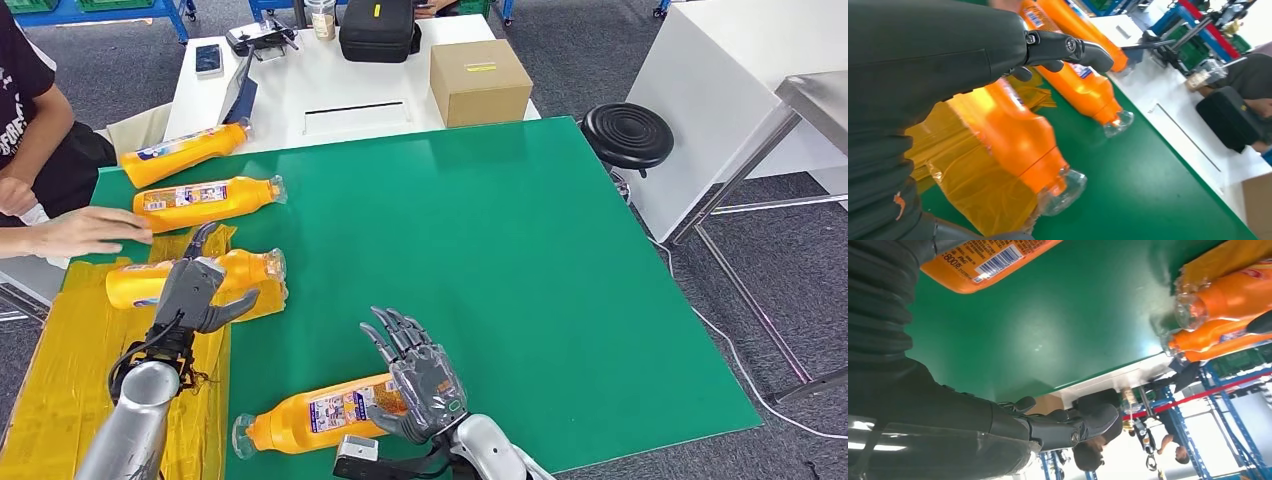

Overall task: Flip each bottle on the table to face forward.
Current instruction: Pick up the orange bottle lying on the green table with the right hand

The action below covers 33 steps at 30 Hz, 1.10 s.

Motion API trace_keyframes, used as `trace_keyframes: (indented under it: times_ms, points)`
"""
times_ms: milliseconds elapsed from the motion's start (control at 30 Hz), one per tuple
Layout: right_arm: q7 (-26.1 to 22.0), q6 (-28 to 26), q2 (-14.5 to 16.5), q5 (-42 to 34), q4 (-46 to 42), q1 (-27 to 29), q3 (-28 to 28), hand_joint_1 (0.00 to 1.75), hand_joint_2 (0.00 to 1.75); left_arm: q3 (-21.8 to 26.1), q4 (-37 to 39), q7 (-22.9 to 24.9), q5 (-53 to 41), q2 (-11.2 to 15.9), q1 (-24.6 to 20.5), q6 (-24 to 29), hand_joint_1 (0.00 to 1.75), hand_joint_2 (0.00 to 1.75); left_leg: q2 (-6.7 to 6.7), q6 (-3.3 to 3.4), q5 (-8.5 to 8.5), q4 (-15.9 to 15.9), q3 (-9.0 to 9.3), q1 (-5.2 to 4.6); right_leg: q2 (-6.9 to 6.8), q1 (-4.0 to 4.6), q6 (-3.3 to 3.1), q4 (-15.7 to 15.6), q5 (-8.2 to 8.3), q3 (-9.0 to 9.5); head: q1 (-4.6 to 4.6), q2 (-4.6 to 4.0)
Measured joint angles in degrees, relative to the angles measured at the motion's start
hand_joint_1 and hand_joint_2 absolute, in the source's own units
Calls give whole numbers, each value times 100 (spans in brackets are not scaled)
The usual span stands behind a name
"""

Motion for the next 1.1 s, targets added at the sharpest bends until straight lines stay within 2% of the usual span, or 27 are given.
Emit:
trace_keyframes:
  times_ms: [233, 600, 1100]
  points:
    - [190, 63, 57, 214, 127, -1, -95, 0, 175, 81, 163, 3, 17, -25, 0, 1, 0, 175, -1, 0, 0, 0, 0, 0, 0, 0, 0, 0, 0, 0, 0, 0]
    - [274, 574, 168, 264, 420, -139, -232, 0, 175, 85, 460, -14, 134, -115, -63, -29, 0, 175, 2, 0, 0, 0, 7, 1, 0, 0, 0, -1, 0, 4, -1, 0]
    - [12, 1204, 330, 77, 862, -604, -156, 0, 175, 74, 788, -131, 275, -242, -277, 8, 0, 175, 11, 0, 1, 0, 39, 1, 4, 1, -7, -2, 6, 32, -2, 0]
